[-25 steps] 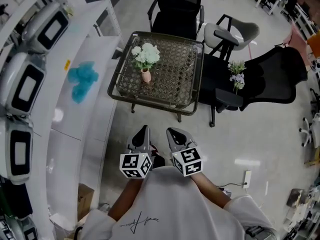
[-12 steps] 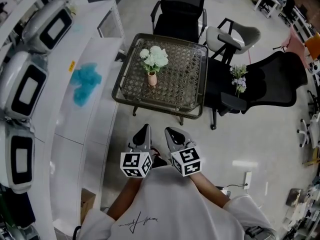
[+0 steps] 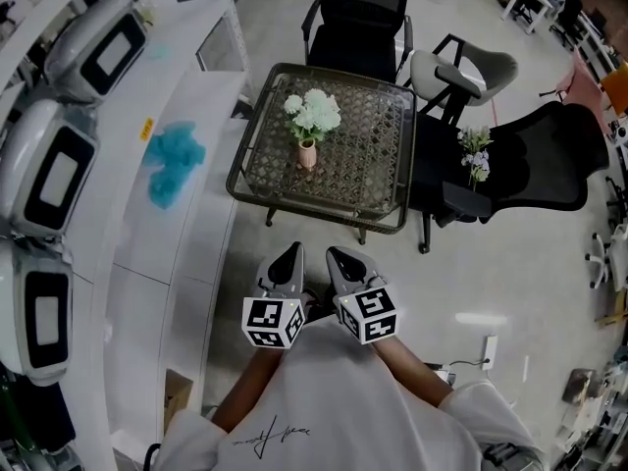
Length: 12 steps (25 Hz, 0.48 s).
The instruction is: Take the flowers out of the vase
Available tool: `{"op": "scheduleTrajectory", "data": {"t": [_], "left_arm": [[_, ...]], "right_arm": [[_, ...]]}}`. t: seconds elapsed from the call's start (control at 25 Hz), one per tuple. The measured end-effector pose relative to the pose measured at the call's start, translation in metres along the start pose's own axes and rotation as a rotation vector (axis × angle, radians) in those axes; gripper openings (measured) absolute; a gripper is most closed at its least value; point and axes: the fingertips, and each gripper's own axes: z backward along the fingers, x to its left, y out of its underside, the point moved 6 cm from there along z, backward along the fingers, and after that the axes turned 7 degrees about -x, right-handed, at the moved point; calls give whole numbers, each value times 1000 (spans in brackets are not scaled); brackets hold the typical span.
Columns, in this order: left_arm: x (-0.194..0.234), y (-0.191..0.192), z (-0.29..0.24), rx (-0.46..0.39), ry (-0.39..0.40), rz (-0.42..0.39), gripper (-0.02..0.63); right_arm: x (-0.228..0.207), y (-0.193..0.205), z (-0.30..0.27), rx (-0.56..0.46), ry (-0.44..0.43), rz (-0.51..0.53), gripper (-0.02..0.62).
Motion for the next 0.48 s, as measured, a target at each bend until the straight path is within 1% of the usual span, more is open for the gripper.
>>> {"op": "scheduleTrajectory", "data": {"t": [0.2,0.36,0.48], "left_arm": [[9,-2,-3,-13,-12,7,2],[22,-7,-18,1,-30,19,2],[28,-23,-30,-8,-50,-47,2]], "right_arm": [[-2,-1,-11,10,-8,-7,8],[-11,-5,-25,16,-12,-18,8],[-20,-12,-38,17,-17,-19,8]]}}
